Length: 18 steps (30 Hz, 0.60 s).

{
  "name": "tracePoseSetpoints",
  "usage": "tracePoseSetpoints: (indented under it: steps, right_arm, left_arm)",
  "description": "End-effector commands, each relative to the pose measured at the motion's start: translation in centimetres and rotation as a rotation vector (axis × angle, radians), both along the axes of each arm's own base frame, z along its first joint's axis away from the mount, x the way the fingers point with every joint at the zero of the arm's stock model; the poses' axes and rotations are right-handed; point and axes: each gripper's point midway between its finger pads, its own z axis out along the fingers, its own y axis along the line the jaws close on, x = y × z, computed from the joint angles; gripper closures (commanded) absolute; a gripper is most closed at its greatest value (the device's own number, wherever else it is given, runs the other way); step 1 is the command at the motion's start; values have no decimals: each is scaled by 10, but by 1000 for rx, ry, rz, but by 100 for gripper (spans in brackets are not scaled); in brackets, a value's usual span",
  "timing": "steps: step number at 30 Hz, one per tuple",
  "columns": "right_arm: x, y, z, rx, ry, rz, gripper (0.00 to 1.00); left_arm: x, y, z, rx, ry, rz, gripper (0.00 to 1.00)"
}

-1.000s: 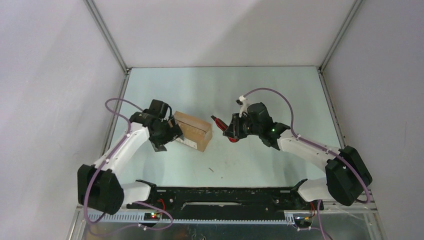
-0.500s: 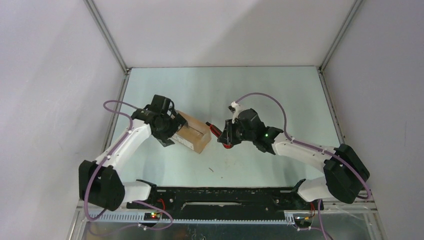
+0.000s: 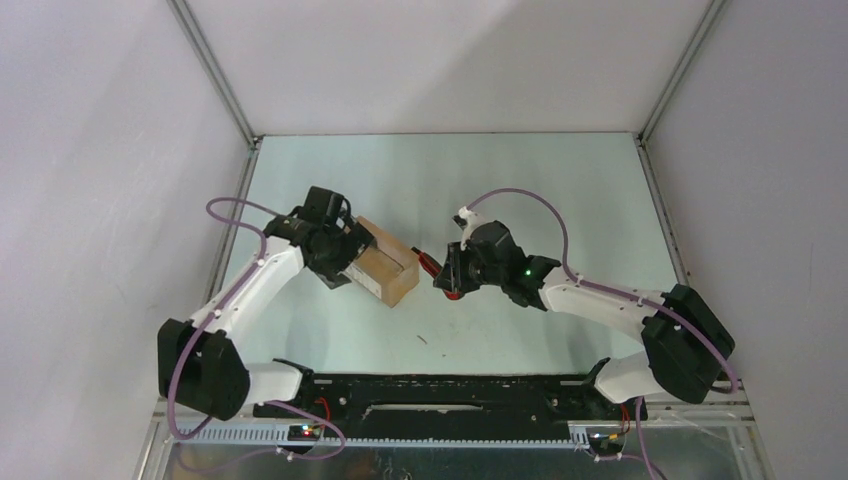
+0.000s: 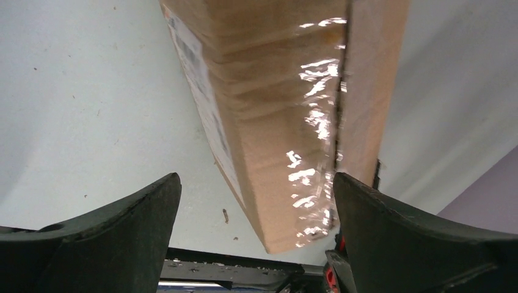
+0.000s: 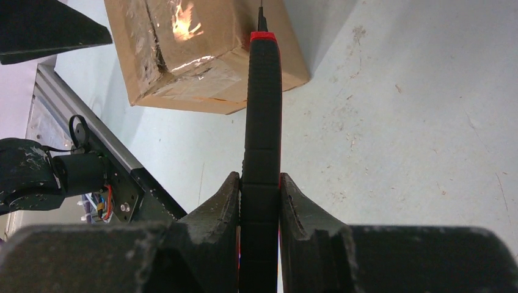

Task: Unpack the express box

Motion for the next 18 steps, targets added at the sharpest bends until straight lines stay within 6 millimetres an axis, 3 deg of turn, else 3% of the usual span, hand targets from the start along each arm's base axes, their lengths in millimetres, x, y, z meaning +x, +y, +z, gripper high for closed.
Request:
tracePoseSetpoints:
  steps: [1,4,10,18]
  right_arm:
    - [5,12,12,48,-41,2,100]
    - [5,13,12,49,-41,5,100]
    - [3,14,12,46,-41,8,100]
    - [2,14,12,45,-44,7,100]
  left_arm:
    - [13,0,52,-3,-151,-6,4]
    - [9,3,54,8,-147,0,5]
    - [8,10,32,83,-40,0,3]
    - [11,10,22,104,-8,-1,4]
